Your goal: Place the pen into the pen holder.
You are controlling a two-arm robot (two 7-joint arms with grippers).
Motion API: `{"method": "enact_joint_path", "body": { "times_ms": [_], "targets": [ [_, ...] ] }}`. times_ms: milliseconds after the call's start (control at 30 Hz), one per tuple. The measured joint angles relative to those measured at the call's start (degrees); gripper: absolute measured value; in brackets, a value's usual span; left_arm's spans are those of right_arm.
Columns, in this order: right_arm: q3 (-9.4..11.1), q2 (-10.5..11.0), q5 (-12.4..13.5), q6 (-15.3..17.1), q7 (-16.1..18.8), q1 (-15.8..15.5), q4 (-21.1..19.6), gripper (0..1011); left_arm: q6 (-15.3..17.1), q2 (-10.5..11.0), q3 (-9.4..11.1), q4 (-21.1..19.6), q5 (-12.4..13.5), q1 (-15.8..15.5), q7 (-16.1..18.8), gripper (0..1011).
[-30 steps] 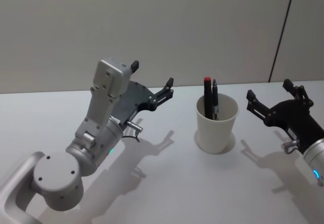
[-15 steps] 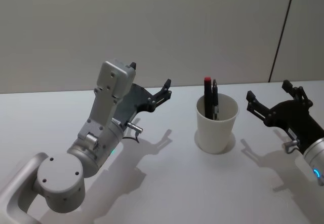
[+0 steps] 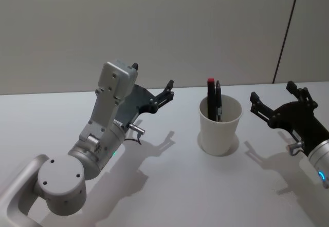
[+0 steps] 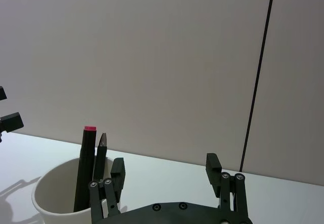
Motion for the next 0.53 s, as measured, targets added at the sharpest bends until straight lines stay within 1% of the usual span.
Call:
{"method": "enact_joint_path", "body": {
  "times_ms": [533],
  "targets": [
    [0.0,0.0,0.0,0.0,0.0,0.0,0.0,1001,-0.01,0.0,0.0,0.03,0.0,0.0,0.0,1001]
  ]
}}
